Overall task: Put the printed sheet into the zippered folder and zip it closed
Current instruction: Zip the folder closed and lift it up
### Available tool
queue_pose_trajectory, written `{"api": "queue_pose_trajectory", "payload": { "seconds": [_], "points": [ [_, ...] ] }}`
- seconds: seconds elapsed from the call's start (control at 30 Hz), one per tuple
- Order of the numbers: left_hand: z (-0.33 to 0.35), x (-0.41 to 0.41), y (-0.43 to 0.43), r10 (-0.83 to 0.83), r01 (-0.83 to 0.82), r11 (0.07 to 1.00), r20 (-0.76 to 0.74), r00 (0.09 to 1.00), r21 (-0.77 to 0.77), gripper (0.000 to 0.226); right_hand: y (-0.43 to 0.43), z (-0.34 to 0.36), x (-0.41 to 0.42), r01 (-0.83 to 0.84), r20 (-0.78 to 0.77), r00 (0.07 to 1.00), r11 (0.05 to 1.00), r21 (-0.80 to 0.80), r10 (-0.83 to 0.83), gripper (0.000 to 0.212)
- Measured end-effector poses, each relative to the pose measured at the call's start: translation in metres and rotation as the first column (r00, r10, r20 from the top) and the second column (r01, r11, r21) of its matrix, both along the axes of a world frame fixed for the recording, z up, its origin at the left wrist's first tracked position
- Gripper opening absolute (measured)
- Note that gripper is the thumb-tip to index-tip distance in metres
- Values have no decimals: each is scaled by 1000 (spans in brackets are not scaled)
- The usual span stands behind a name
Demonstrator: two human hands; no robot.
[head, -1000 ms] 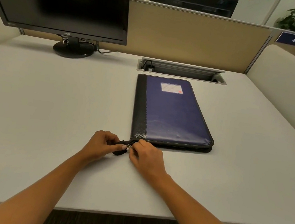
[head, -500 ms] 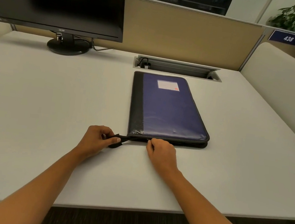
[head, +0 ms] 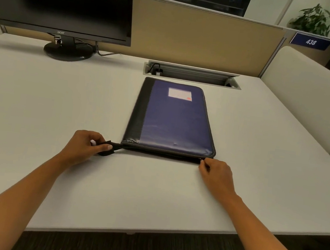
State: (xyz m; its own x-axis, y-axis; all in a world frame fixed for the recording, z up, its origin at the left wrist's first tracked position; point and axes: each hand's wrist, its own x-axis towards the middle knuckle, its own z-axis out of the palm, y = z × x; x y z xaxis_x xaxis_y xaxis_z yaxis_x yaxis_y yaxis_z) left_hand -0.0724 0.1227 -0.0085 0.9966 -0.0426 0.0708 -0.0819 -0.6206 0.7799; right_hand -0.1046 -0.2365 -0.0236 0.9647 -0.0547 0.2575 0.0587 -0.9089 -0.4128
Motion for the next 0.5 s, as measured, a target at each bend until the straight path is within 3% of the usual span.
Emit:
{"api": "queue_pose_trajectory", "payload": {
  "seconds": [0.27, 0.4, 0.5],
  "points": [
    [2, 9, 17, 31, -34, 997, 42, 999, 72, 23, -14, 6, 0, -57, -20, 998, 998, -10, 57, 50],
    [-1, 10, 15, 147, -150, 980, 34, 989, 131, 6, -16, 7, 4, -74, -87, 994, 995, -65, 68, 44],
    [3, 6, -1, 151, -200, 951, 214, 965, 234, 22, -17, 9, 10, -115, -169, 981, 989, -93, 98, 30]
  ]
}}
